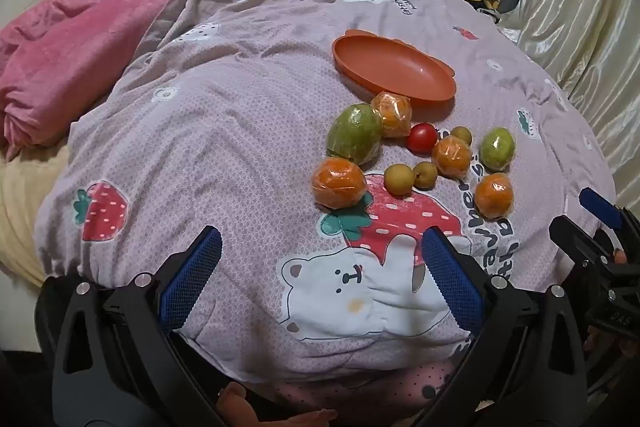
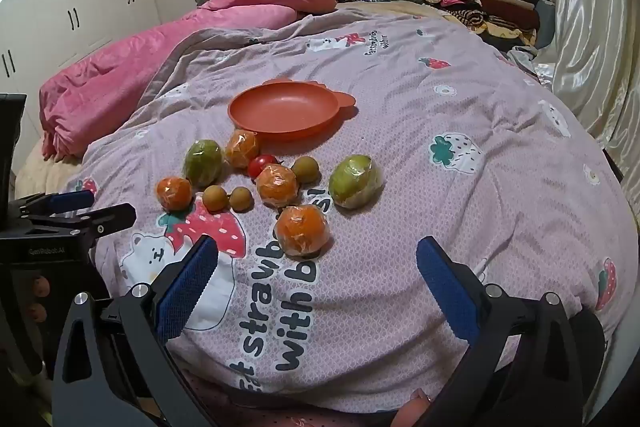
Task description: Organize fruits
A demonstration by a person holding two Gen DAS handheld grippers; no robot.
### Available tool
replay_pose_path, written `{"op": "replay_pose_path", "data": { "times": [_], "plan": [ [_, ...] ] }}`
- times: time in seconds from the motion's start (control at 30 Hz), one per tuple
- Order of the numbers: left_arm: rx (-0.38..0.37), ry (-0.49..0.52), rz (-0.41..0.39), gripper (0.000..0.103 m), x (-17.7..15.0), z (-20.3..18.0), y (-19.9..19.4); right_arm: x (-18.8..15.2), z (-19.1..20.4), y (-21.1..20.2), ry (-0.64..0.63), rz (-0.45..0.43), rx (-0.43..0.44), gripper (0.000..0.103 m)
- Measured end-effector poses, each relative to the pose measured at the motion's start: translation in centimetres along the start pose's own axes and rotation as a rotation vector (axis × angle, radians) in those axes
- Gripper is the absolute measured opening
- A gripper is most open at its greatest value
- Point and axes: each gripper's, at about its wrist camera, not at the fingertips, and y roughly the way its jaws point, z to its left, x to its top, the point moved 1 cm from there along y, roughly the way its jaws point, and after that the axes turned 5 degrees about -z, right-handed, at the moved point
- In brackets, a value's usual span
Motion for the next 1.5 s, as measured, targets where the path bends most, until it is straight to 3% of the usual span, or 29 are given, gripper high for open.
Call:
{"op": "replay_pose_path", "data": {
  "times": [1.5],
  "plan": [
    [-0.019, -0.007, -0.015, 0.094, -0.17, 0.08, -0.24, -0.39, 0.18, -0.16, 0.008, -0.018, 0.003, 0.099]
  ]
}}
